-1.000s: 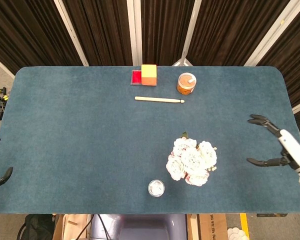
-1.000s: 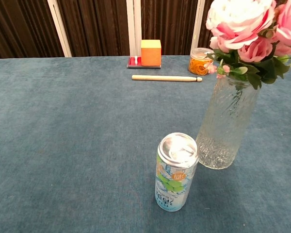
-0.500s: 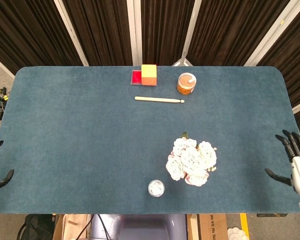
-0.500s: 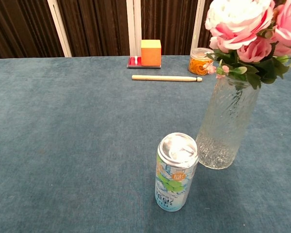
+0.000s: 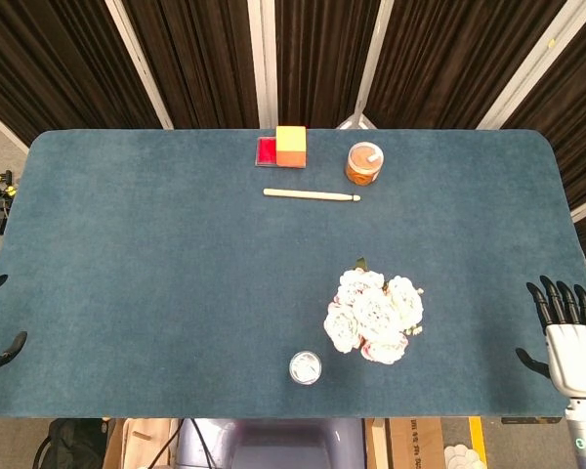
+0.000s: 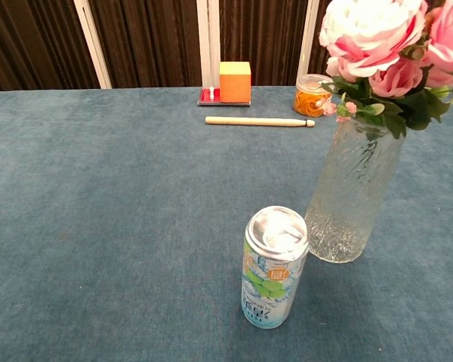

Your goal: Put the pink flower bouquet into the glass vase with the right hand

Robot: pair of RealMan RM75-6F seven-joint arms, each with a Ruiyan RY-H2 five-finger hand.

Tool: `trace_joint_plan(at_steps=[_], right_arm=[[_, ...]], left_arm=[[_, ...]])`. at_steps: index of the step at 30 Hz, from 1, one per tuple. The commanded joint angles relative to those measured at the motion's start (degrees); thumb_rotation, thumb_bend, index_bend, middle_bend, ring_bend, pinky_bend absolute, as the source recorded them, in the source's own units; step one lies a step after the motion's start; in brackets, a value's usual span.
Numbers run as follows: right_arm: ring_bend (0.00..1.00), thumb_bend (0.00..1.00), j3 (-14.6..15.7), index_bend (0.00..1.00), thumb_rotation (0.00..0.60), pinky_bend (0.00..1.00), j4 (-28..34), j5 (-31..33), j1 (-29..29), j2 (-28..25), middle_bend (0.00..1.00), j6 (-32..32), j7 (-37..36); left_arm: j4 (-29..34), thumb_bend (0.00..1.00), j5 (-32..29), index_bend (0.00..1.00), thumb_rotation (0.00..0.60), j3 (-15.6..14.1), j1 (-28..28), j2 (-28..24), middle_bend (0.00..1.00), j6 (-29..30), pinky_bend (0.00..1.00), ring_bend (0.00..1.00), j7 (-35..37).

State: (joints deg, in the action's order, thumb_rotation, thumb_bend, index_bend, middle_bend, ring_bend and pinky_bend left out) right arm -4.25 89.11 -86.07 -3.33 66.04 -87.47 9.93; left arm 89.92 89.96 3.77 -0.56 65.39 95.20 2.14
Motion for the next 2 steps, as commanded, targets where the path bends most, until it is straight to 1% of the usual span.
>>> trace_joint_plan(at_steps=[1, 2], right_arm=[[0.04, 0.13, -0.06, 0.11, 0.6, 0.0, 0.29, 0.43, 0.12, -0.1, 0.07, 0.06, 0.04], [0.04, 0.13, -0.12, 0.11, 0.6, 0.0, 0.4, 0.66, 0.11, -0.18, 0.07, 0.19, 0.13]], left_arm=[[-0.12, 0.32, 0.05, 0.14, 0.6, 0.06, -0.02, -0.07, 0.0, 0.08, 0.08, 0.0, 0.11], [-0.17, 0.32, 0.0, 0.14, 0.6, 0.08, -0.07, -0.07, 0.0, -0.01, 0.08, 0.0, 0.2]])
